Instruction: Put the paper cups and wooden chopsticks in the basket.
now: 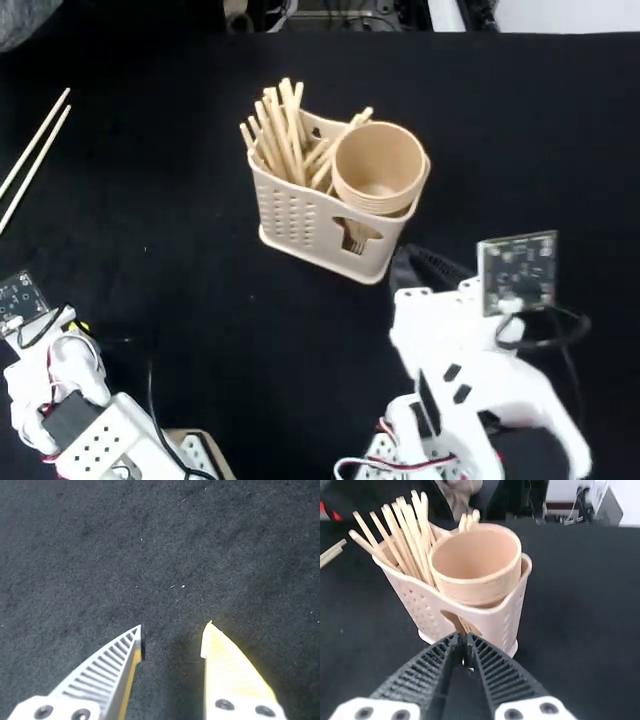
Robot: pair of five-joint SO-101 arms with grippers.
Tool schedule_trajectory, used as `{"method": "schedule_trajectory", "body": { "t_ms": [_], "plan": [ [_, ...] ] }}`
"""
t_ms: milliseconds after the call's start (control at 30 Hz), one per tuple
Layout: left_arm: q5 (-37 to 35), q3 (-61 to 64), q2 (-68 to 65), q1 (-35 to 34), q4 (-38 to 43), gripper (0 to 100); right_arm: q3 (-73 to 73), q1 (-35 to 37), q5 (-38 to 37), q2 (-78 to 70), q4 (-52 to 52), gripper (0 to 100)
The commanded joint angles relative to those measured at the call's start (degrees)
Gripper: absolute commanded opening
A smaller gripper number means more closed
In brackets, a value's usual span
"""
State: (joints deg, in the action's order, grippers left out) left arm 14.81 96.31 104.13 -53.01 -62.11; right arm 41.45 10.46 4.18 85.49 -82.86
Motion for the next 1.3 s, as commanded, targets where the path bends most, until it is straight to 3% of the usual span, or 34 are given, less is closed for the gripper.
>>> {"method": "schedule_trajectory", "body": {
  "t_ms": [0, 367, 1133, 1267],
  "plan": [
    [0.53, 1.01, 0.35, 0.66, -0.44, 20, 6.02, -0.62, 0.0, 6.9, 1.49, 1.3],
    [0.62, 1.01, 0.35, 0.22, -1.58, 20, 18.15, -0.62, -1.76, 15.52, 1.93, 1.3],
    [0.79, 1.01, 0.35, 0.48, -1.23, 20, 21.85, -0.35, -2.02, 15.52, -0.09, 1.4],
    [9.05, -0.31, 0.35, 0.66, -2.29, 21, 21.76, -0.26, -2.02, 14.73, -0.09, 1.5]
  ]
}}
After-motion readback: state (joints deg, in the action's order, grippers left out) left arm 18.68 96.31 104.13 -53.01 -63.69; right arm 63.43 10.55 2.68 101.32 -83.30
